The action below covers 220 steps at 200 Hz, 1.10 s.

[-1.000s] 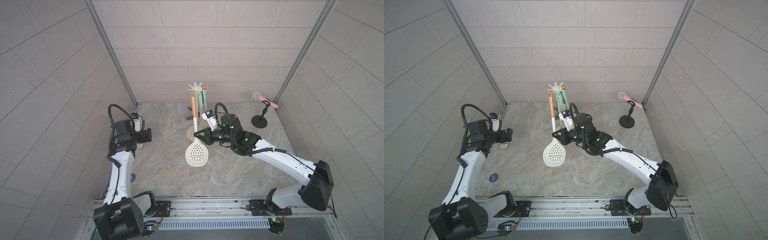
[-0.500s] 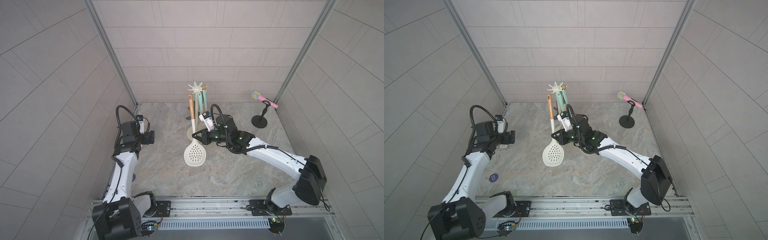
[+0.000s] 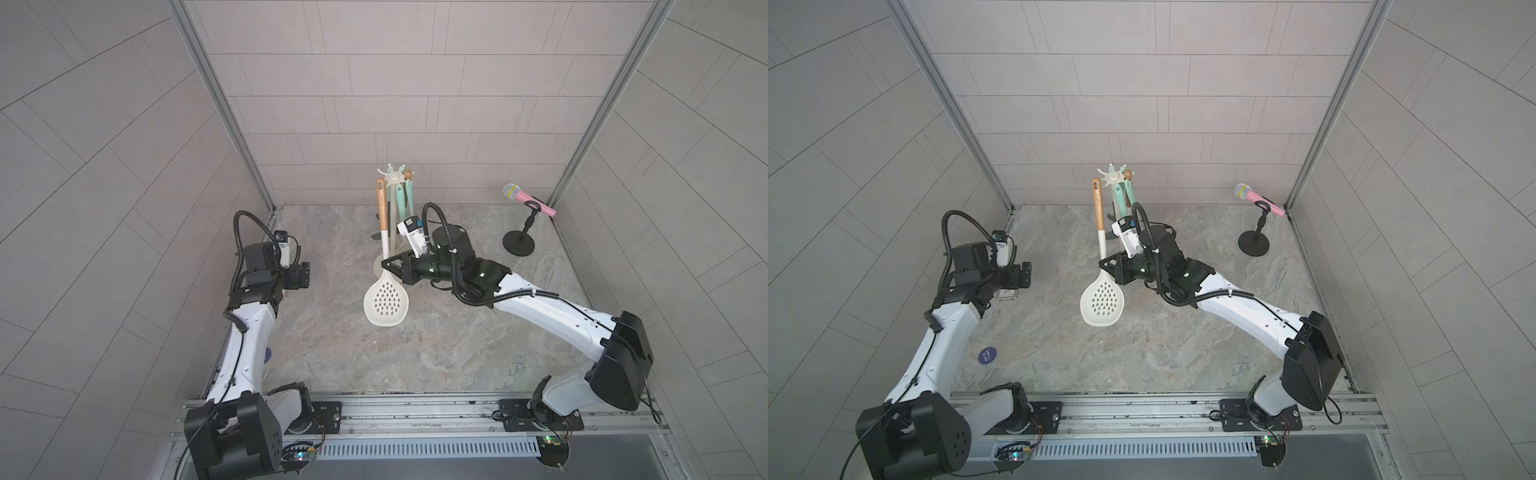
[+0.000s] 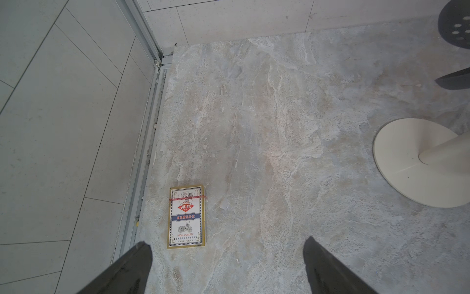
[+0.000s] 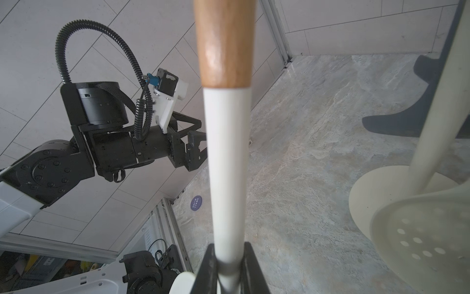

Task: Hang the skimmer on the kitchen utensil rack
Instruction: Hang the skimmer on the rack.

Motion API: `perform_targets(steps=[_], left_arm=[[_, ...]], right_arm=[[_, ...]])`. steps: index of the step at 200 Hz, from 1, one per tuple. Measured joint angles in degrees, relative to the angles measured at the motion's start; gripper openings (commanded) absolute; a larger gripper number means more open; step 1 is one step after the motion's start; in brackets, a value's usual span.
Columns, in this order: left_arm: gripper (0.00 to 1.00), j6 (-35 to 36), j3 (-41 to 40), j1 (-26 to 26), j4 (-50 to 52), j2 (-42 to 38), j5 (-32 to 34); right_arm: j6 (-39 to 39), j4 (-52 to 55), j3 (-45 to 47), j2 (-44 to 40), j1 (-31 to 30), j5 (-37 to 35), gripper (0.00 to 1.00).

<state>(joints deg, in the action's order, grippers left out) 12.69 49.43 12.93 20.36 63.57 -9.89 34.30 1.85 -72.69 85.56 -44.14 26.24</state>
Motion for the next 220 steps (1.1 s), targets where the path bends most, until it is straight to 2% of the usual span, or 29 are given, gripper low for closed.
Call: perform_targets(steps=[130, 220], left_arm=[[1.00, 0.02, 0.00, 0.00, 0.50, 0.13, -2.32], [1.00, 0.02, 0.00, 0.00, 0.57, 0.13, -3.80]], right_arm=[[1.44, -1.31, 0.09, 3.02, 1.73, -1.77, 0.00], [1.03, -12.00, 3.08, 7.82, 2.86, -0.07, 0.00]])
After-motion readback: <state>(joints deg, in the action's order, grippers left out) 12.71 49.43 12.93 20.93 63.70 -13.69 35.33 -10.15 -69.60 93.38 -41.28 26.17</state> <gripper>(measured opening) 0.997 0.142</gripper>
